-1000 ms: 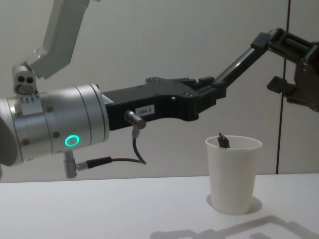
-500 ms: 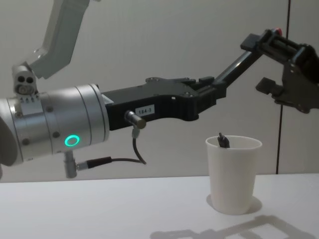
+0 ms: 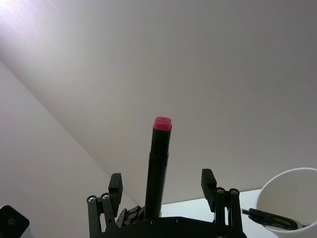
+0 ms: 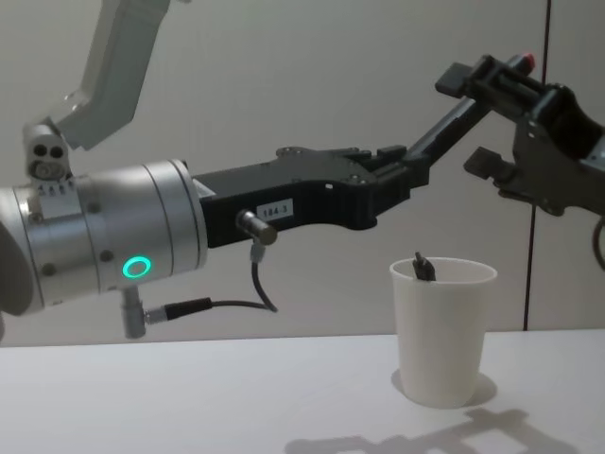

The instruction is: Place the pen into the pen holder.

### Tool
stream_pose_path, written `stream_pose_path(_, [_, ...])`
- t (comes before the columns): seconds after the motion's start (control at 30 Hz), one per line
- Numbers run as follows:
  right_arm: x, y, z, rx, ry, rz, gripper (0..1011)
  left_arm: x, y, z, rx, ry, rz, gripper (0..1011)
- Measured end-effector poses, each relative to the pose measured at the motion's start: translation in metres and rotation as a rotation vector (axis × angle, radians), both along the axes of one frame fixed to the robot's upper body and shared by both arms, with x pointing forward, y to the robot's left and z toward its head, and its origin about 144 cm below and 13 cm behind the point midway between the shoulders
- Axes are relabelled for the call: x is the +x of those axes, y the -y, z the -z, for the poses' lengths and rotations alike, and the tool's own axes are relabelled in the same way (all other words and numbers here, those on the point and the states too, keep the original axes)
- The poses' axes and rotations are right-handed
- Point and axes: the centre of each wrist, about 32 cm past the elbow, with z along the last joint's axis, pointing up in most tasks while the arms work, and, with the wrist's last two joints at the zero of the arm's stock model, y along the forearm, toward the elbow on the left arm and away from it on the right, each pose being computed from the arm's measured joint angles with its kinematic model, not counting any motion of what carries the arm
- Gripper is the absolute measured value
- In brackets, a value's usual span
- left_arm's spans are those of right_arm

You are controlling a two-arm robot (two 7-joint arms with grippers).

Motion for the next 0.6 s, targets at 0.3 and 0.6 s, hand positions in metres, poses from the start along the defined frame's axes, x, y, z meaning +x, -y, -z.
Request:
stream_pose_path(0.3, [0.0015, -0.0061, 0.0001, 0.012, 0.007, -0.018, 1001, 0.0, 0.0, 0.0, 0.0, 0.0, 0.0, 193])
stream_pose_path(0.6, [0.0022, -0.0094, -0.0001, 0.018, 0.011, -0.029, 1001, 0.0, 0.0, 0.0, 0.0, 0.0, 0.0, 193])
